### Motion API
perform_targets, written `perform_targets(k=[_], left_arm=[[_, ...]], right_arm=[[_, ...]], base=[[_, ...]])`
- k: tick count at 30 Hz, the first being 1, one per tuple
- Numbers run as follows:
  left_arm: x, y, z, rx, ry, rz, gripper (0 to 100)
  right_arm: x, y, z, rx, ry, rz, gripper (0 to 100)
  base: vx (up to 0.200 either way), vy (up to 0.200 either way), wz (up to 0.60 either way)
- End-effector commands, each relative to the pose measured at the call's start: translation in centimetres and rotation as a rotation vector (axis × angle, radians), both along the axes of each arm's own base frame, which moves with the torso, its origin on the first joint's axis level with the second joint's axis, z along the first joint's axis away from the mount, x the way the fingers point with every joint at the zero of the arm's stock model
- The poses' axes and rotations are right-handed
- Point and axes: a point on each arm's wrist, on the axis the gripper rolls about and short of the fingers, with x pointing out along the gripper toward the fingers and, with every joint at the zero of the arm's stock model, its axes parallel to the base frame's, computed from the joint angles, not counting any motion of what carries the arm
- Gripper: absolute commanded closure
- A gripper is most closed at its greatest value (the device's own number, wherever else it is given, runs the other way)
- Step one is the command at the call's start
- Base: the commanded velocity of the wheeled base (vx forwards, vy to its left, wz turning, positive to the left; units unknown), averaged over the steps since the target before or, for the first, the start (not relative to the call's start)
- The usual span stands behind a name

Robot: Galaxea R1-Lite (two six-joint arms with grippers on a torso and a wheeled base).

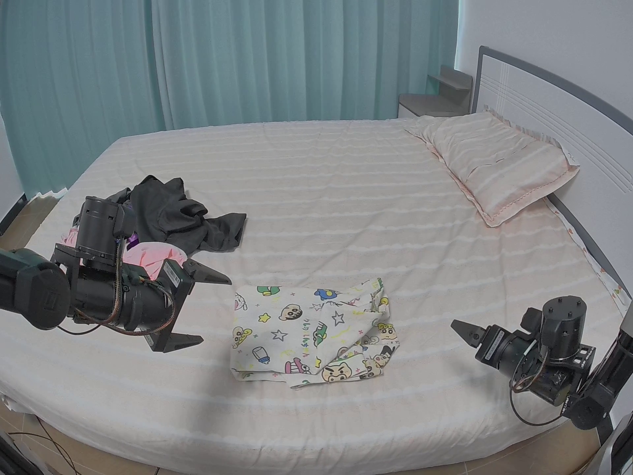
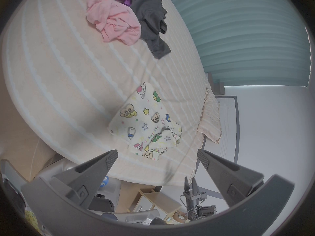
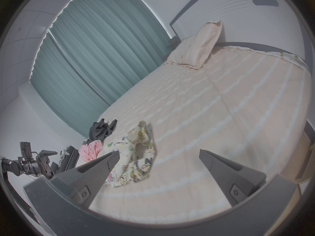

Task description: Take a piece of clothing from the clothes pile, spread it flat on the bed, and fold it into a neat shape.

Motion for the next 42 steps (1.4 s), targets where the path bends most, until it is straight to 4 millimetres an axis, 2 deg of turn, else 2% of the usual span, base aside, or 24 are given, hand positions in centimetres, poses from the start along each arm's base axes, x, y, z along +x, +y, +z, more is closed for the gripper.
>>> perform_targets(k=[1,6,12,17,23,24,26,28,36,42], left_arm=[[0.2,0.1,-0.3,0.000,0.012,0.001,0],[0.6,-0.1,-1.1,0.008,0.037,0.000,0],[0.7,-0.2,-1.6,0.010,0.056,-0.006,0],[0.8,-0.3,-2.0,-0.021,0.083,-0.038,0],[0.8,-0.4,-2.3,-0.022,0.092,-0.044,0],[0.8,-0.5,-2.3,-0.021,0.094,-0.045,0],[0.8,-0.5,-2.3,-0.021,0.095,-0.047,0],[0.8,-0.5,-2.3,-0.021,0.095,-0.048,0],[0.9,-0.8,-2.9,-0.015,0.114,-0.058,0],[1.0,-0.9,-3.1,-0.012,0.119,-0.060,0]], right_arm=[[1.4,0.7,0.8,0.005,-0.056,0.009,0],[3.1,1.3,1.1,-0.006,-0.097,0.015,0],[5.2,1.5,0.8,-0.064,-0.131,0.018,0],[6.6,2.5,1.6,-0.076,-0.186,0.061,0],[7.7,3.1,1.5,-0.098,-0.190,0.146,0],[8.1,3.5,1.2,-0.113,-0.198,0.219,0],[8.2,3.6,0.9,-0.127,-0.195,0.249,0],[8.5,3.9,-0.5,-0.183,-0.184,0.343,0],[9.7,5.2,-2.9,-0.287,-0.177,0.497,0],[10.0,6.5,-3.4,-0.337,-0.211,0.607,0]], base=[[0.000,0.200,0.00],[0.000,0.200,0.00],[0.000,0.000,0.00],[0.000,0.000,0.00],[0.200,0.000,0.00],[0.200,0.000,0.00],[0.000,0.000,0.00],[0.000,0.000,0.00],[0.000,0.000,0.00],[0.000,0.000,0.00]])
